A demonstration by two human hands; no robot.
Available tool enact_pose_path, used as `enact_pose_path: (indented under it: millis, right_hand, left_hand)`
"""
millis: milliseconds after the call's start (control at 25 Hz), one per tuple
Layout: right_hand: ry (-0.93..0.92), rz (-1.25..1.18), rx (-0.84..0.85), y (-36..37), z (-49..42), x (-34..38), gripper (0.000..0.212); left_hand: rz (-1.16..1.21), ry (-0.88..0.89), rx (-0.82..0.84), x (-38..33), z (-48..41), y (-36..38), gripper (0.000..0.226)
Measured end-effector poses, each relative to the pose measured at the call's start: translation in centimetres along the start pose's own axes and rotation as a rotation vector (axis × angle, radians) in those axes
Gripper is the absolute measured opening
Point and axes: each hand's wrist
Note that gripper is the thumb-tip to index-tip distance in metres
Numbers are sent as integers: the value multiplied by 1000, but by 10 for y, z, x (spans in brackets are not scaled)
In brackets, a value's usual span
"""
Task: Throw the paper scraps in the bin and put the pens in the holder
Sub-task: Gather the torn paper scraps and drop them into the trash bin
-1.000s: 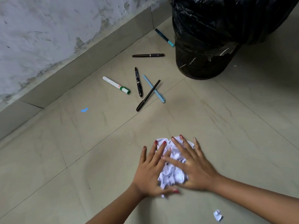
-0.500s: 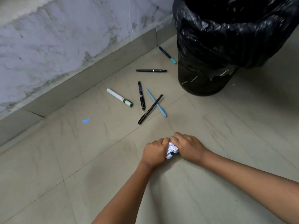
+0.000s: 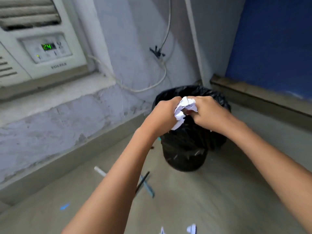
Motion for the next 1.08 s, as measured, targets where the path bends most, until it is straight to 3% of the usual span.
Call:
enact_pose_path:
  millis: [80, 160, 240, 280, 360, 520, 640, 720, 760, 840, 960, 1000, 1080]
  right_hand:
    - [116, 12, 34, -12, -25, -29, 22]
    - [280, 53, 232, -16, -40, -51, 15]
    - [363, 52, 383, -16, -45, -58, 30]
    - [361, 37, 363, -17, -47, -58, 46]
    - [320, -36, 238, -18, -53, -55, 62]
    - [305, -503, -164, -12, -50, -49, 29]
    - [30, -542, -536, -1, 4, -36, 18]
    - [-141, -437, -596, 20, 64, -27, 11]
    - [-165, -385, -574, 35, 94, -31, 8]
    - [-50, -341, -449, 68, 144, -57, 9]
    - [238, -223, -74, 104, 184, -120, 32]
    - [315, -162, 53, 114, 187, -142, 44]
    - [453, -62, 202, 131, 179, -178, 65]
  left_hand:
    - [-178, 4, 53, -5, -40, 4, 15]
    - [-466, -6, 63, -2, -66, 20, 21]
    - [-610, -41, 88, 2, -78, 36, 37]
    - [-605, -61, 94, 2, -81, 40, 43]
    - [-518, -79, 103, 0, -85, 41, 50]
    - [-84, -198, 9, -8, -71, 33, 33]
    - [220, -296, -406, -16, -20, 33, 17]
    - [277, -261, -690, -19, 37, 56, 13]
    - [269, -249, -724, -19, 69, 76, 13]
    - [216, -303, -553, -12, 134, 127, 25]
    - [111, -506, 39, 8, 206, 199, 71]
    - [54, -521, 206, 13, 221, 214, 84]
    - [-82, -416, 342, 19, 236, 234, 91]
Point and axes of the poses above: each hand's wrist, its own z-axis away from the middle knuckle, its own y-axis out of the palm, x = y × z, and after that the axes turned 12 degrees about -z, right-handed
